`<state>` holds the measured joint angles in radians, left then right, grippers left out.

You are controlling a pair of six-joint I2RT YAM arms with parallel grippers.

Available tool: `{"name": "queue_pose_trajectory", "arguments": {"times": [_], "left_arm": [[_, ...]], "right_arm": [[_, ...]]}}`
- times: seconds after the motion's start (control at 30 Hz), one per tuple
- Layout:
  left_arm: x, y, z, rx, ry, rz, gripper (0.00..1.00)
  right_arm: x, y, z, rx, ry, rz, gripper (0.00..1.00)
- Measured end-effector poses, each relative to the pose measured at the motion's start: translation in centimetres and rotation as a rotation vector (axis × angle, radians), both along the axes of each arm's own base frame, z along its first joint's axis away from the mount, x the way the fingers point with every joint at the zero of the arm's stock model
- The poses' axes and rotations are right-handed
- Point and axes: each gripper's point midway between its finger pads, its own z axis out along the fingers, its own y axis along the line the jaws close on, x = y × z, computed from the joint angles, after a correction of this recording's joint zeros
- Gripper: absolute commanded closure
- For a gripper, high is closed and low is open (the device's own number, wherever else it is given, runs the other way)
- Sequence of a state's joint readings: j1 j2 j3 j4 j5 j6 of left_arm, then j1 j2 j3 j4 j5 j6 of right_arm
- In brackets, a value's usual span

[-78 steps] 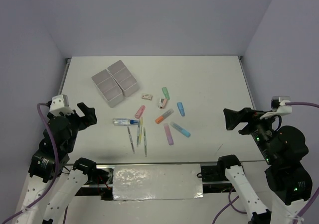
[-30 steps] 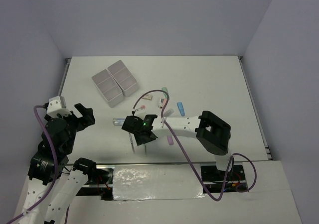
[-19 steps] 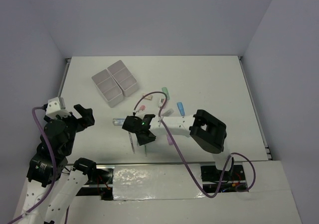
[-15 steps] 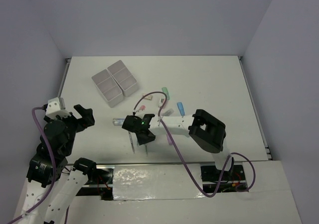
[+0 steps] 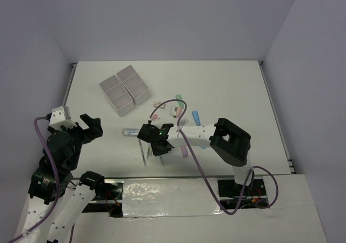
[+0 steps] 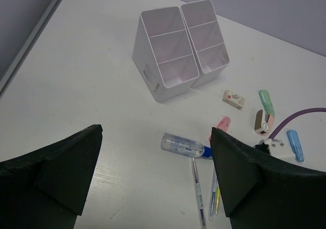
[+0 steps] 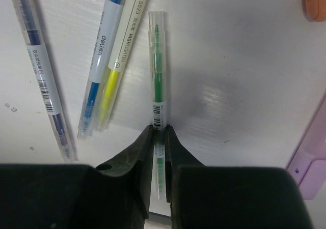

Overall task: Sort the stationery into containers
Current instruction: Pick up the pen from the center of the board.

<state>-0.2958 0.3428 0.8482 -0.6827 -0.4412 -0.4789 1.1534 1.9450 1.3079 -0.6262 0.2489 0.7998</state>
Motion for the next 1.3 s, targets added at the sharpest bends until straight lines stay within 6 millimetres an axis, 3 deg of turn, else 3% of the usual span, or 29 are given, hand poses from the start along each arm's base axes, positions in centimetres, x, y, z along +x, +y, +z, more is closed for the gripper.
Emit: {"name": "queue_pose_trajectory", "arguments": {"times": [0.2, 0.3, 0.43, 0.57, 0.67, 0.87, 0.97, 1.07, 1.3], "left_arm": [[0.2, -1.5, -0.1, -0.012, 0.009, -0.083, 0.01], [1.0, -4.0, -0.2, -0.044, 0.040, -0.198, 0.01], [2.2, -8.8, -0.6, -0.148, 0.065, -0.406, 0.01], [2.2, -12.8, -2.0, -0.274, 0.094, -0.585, 0.01], [2.0, -14.5, -2.8, -0.343, 0.112, -0.658, 0.01], [1.7, -16.6, -1.9, -0.439, 0.086, -0.769, 0.01], [1.6, -17.5, -1.7, -0.484, 0.074, -0.811, 0.01], [1.5, -18.4, -2.0, -0.523, 0.074, -0.850, 0.01], [1.3, -20.1, -1.7, -0.566, 0.080, -0.918, 0.03]], "right_arm": [[0.3, -1.2, 0.2, 0.015, -0.005, -0.019, 0.94], [0.7, -2.5, 0.9, 0.005, -0.016, -0.029, 0.94], [2.0, -3.0, 3.5, 0.045, -0.065, -0.048, 0.94], [3.0, -3.0, 7.1, 0.124, -0.131, -0.048, 0.94], [2.6, -3.2, 10.5, 0.229, -0.179, -0.026, 0.94], [1.7, -3.0, 19.0, 0.507, -0.299, 0.033, 0.91], [1.3, -2.0, 21.8, 0.612, -0.336, 0.079, 0.91], [0.7, -0.8, 22.5, 0.658, -0.335, 0.126, 0.91], [-0.2, 0.7, 21.6, 0.651, -0.302, 0.190, 0.91]]}}
